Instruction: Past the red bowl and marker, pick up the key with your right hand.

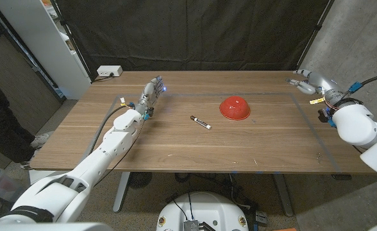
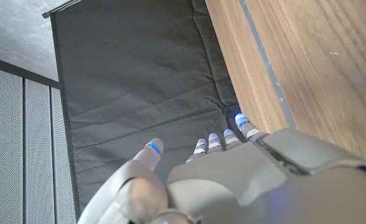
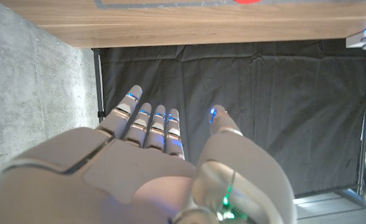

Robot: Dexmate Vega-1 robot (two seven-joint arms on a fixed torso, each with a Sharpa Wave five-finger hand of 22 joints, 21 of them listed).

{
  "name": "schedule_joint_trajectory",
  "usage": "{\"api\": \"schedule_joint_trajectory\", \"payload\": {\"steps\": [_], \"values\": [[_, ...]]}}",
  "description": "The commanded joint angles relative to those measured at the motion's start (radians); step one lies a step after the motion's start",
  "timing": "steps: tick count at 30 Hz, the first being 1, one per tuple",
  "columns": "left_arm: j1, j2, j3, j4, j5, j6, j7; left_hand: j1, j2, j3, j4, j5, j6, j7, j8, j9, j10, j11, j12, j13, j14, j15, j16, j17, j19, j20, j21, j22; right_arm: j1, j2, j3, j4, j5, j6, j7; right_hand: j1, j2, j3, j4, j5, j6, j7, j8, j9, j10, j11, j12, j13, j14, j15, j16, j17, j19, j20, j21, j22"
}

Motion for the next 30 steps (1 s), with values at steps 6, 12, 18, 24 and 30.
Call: {"api": "schedule_joint_trajectory", "payload": {"steps": [6,12,18,24,30], "values": [[-0.018,-0.019,0.016,0.024,0.005,-0.002,-0.019,-0.001,0.086,-0.005,-0.002,0.006,0.003,0.002,0.003,0.004,0.001,0.003,0.005,0.005,-0.003,0.007,0.005,0.002,-0.001,0.005,-0.003,0.003,-0.082,0.021,0.119,-0.049,-0.162,-0.054,0.229,0.019,-0.001,0.003,-0.013,0.001,0.012,-0.001,0.005,0.004,0.008,-0.011,0.001,0.002,0.009,-0.006,-0.002,0.002,0.014,-0.003,0.001,0.001],[-0.025,-0.025,0.02,0.033,0.008,-0.004,-0.024,-0.001,0.086,-0.005,-0.002,0.006,0.003,0.001,0.002,0.004,0.001,0.003,0.005,0.005,-0.004,0.007,0.005,0.002,0.0,0.006,-0.003,0.003,-0.105,0.048,0.141,-0.068,-0.22,-0.067,0.278,0.025,-0.003,0.004,-0.017,0.002,0.013,-0.002,0.004,0.004,0.01,-0.016,0.001,0.003,0.012,-0.008,-0.003,0.001,0.017,-0.003,0.001,0.001],[-0.026,-0.031,0.018,0.038,0.006,-0.008,-0.024,-0.001,0.086,-0.005,-0.002,0.006,0.004,0.001,0.002,0.004,0.002,0.002,0.005,0.005,-0.004,0.006,0.004,0.003,0.0,0.008,-0.004,0.003,-0.117,0.064,0.147,-0.088,-0.283,-0.093,0.313,0.033,-0.003,0.005,-0.022,0.004,0.025,-0.004,0.007,0.004,0.015,-0.016,0.002,0.003,0.017,-0.01,-0.002,0.001,0.023,-0.001,0.002,0.001],[-0.033,-0.037,0.021,0.052,0.008,-0.011,-0.03,-0.001,0.086,-0.005,-0.002,0.006,0.004,0.001,0.002,0.004,0.001,0.002,0.005,0.005,-0.004,0.006,0.004,0.003,0.0,0.009,-0.004,0.003,-0.119,0.046,0.136,-0.102,-0.355,-0.135,0.362,0.045,-0.004,0.009,-0.028,0.006,0.038,-0.007,0.01,0.004,0.018,-0.02,0.002,0.003,0.022,-0.012,-0.002,0.0,0.029,0.0,0.003,0.001],[-0.04,-0.041,0.023,0.061,0.011,-0.015,-0.034,-0.002,0.087,-0.006,-0.001,0.006,0.004,0.001,0.002,0.004,0.001,0.004,0.005,0.005,-0.004,0.007,0.004,0.003,0.0,0.01,-0.005,0.003,-0.122,0.035,0.138,-0.115,-0.41,-0.164,0.42,0.051,-0.006,0.01,-0.031,0.007,0.04,-0.007,0.009,0.005,0.022,-0.021,0.002,0.003,0.026,-0.014,-0.003,0.0,0.034,0.0,0.003,0.001]]}}
